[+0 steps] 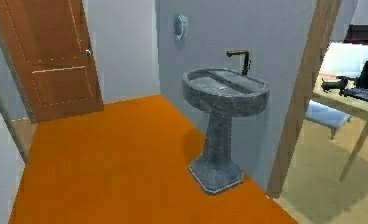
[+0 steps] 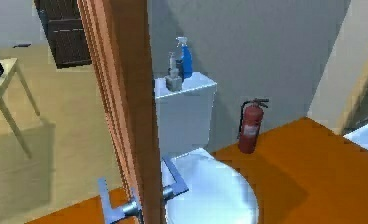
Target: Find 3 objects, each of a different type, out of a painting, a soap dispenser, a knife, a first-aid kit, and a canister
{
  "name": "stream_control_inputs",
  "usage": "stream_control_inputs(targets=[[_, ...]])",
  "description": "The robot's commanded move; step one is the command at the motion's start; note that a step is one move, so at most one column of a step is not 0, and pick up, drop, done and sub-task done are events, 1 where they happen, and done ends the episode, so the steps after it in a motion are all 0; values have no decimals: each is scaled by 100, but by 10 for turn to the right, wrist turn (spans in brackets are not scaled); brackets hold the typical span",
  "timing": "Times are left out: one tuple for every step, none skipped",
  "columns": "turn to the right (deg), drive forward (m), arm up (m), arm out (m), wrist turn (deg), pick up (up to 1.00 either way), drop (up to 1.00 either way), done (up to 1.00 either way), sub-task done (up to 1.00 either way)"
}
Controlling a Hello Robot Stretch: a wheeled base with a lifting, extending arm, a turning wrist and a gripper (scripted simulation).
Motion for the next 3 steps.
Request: stream_control_inputs(targets=[[-450,0,0,0,0,0,0,0,0],[-450,0,0,0,0,0,0,0,0],[-240,0,0,0,0,0,0,0,0]])
